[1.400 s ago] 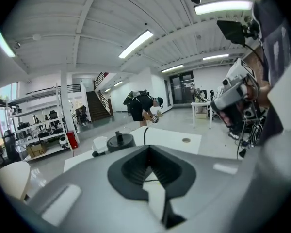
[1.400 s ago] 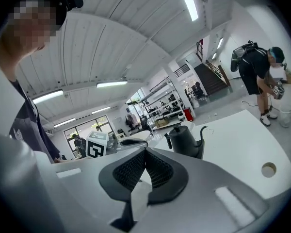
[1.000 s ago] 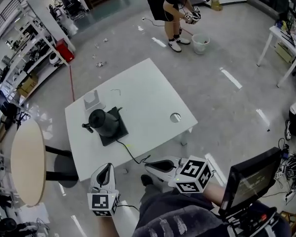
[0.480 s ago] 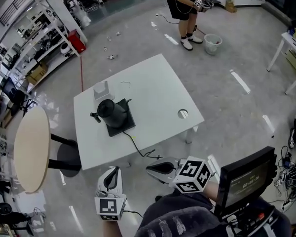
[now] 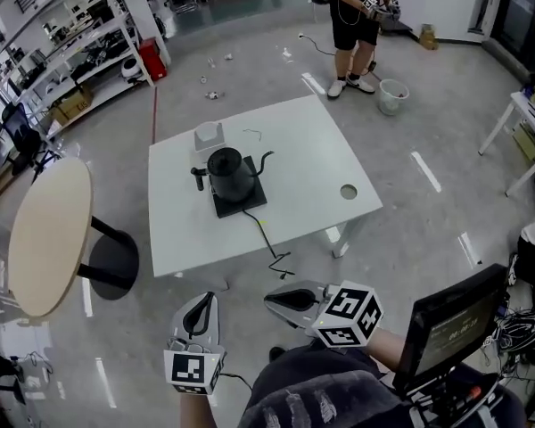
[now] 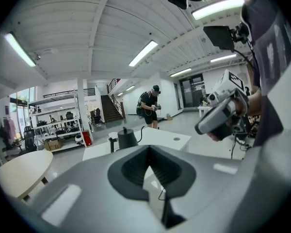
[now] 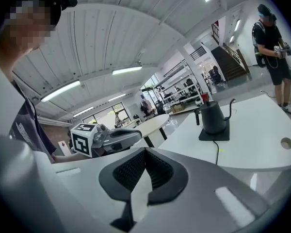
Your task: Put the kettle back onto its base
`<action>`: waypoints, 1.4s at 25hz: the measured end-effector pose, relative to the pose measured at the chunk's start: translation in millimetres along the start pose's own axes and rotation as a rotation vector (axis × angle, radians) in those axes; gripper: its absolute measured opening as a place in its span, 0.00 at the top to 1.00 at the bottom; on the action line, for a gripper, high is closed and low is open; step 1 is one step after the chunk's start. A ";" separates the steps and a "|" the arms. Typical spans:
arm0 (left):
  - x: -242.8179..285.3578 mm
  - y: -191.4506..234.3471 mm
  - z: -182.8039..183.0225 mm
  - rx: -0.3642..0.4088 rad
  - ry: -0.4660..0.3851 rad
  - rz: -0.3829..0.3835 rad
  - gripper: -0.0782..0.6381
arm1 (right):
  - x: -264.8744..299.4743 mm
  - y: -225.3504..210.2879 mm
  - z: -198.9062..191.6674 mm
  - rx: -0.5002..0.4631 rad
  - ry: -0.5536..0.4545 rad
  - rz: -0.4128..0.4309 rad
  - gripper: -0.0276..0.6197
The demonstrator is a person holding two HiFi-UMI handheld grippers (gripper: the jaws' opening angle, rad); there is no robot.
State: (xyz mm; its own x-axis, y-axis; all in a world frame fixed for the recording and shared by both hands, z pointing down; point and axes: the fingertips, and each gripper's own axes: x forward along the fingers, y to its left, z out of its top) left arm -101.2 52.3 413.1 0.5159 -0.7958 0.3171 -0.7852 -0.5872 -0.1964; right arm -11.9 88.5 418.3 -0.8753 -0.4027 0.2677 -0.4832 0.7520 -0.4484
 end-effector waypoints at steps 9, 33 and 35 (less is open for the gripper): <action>-70.5 25.1 -38.6 -0.038 -0.038 0.009 0.89 | 42.9 63.1 -20.2 -0.032 0.043 -0.012 0.96; -100.7 -39.2 -32.9 -0.041 -0.077 -0.151 0.89 | -11.4 106.4 -37.0 -0.094 -0.076 -0.113 0.96; -94.2 -62.6 -27.8 -0.039 -0.074 -0.165 0.89 | -32.6 102.9 -41.0 -0.099 -0.097 -0.111 0.96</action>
State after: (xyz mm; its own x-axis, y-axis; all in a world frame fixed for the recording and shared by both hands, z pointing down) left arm -110.1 168.1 421.3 0.6612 -0.6990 0.2726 -0.7000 -0.7055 -0.1111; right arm -32.2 200.4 398.5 -0.8169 -0.5311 0.2250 -0.5767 0.7460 -0.3329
